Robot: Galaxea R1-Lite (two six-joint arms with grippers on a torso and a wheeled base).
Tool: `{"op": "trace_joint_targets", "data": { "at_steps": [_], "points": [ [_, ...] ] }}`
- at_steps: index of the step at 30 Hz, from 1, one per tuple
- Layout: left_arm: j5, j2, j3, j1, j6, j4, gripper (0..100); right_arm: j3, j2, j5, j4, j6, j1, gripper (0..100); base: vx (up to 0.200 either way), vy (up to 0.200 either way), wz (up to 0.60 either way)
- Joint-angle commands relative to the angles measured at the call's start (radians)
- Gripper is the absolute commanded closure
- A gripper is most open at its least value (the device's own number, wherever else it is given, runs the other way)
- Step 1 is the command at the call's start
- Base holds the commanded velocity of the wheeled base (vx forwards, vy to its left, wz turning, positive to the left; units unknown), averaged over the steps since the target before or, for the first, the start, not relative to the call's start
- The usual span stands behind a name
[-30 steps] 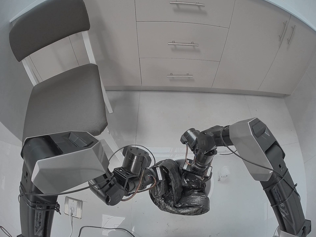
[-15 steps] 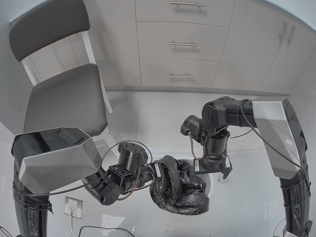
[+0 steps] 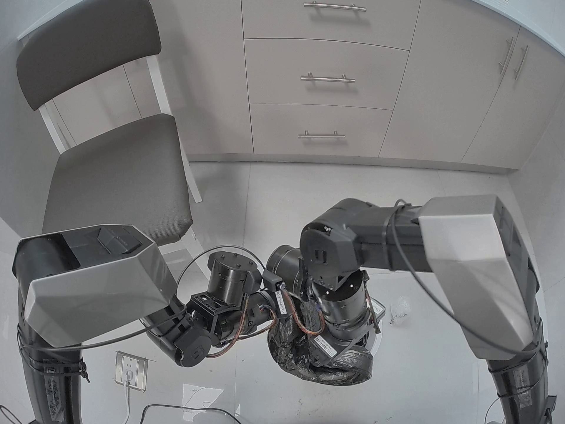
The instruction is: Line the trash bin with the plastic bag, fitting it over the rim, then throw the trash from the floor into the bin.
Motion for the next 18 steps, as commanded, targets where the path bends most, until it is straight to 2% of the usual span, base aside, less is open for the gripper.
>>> {"op": "trace_joint_targets", "data": {
  "at_steps": [1, 2, 4, 6, 9, 17, 18],
  "points": [
    [0.0, 0.001, 0.0, 0.001, 0.0, 0.0, 100, 0.0, 0.116, -0.015, -0.072, -0.016, 0.038, 0, 0.0, 0.0, 0.0],
    [0.0, 0.001, 0.0, 0.001, 0.0, 0.0, 100, 0.0, 0.116, -0.015, -0.072, -0.016, 0.038, 0, 0.0, 0.0, 0.0],
    [0.0, 0.003, -0.002, 0.001, 0.0, 0.0, 100, 0.0, 0.167, -0.023, -0.204, -0.03, 0.038, 0, 0.0, 0.0, 0.0],
    [0.0, 0.003, 0.0, 0.001, 0.0, 0.0, 100, 0.0, 0.187, -0.028, -0.256, -0.042, 0.038, 0, 0.0, 0.0, 0.0],
    [0.0, 0.006, -0.002, 0.001, 0.0, 0.0, 100, 0.0, 0.235, -0.071, -0.392, -0.059, 0.032, 0, 0.0, 0.0, 0.0],
    [0.0, 0.007, -0.002, 0.001, 0.0, 0.0, 100, 0.0, 0.259, -0.117, -0.581, -0.109, 0.019, 0, 0.0, 0.0, 0.0],
    [0.0, 0.007, -0.002, 0.001, 0.002, 0.0, 100, 0.0, 0.262, -0.135, -0.638, -0.119, 0.012, 0, 0.0, 0.0, 0.0]
  ]
}}
